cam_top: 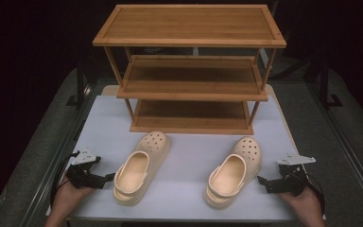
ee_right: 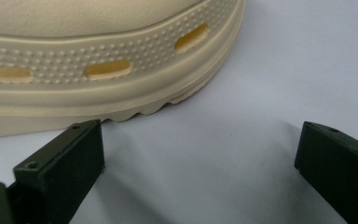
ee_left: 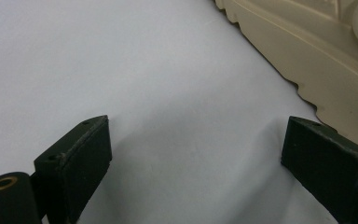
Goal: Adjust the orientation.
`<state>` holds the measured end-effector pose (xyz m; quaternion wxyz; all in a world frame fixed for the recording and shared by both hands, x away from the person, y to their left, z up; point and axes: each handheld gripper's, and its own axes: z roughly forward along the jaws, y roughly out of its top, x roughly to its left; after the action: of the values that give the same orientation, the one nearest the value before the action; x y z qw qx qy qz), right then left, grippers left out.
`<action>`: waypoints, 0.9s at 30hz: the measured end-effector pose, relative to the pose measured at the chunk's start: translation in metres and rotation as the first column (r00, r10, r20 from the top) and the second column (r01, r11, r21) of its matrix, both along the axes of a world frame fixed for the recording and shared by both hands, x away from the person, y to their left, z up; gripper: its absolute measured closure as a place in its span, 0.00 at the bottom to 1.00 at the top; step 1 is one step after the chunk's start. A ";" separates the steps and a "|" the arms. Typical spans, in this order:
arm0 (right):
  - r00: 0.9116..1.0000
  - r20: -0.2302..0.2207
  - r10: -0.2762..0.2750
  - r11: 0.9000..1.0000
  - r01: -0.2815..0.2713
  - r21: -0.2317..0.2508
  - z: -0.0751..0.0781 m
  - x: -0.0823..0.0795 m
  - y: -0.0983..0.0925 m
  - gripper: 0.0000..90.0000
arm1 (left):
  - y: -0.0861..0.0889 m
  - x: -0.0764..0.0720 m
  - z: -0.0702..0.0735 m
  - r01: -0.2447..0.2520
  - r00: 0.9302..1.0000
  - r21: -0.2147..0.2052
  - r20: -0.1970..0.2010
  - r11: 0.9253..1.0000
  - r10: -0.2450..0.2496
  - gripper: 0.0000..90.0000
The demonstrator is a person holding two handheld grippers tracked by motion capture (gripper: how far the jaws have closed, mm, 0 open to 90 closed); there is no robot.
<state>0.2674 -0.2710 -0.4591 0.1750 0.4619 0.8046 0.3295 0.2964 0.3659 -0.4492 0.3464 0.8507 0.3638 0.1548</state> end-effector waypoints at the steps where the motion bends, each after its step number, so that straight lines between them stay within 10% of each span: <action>1: 1.000 0.001 0.000 1.000 0.000 0.001 0.000 0.000 0.000 0.01 | 0.000 0.000 0.000 0.000 1.000 0.001 0.001 1.000 0.000 0.09; 13: 1.000 0.002 0.000 1.000 0.000 0.000 0.000 0.000 0.000 0.01 | 0.002 -0.002 0.003 -0.020 1.000 -0.051 -0.021 0.998 0.019 0.09; 27: 1.000 0.001 0.000 1.000 0.000 -0.001 0.000 0.000 0.000 0.01 | 0.012 -0.016 0.036 -0.035 0.999 -0.134 0.011 0.990 0.037 0.33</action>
<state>0.2673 -0.2710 -0.4592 0.1756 0.4619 0.8045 0.3295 0.2801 0.3777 -0.4128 0.4022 0.8179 0.3863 0.1418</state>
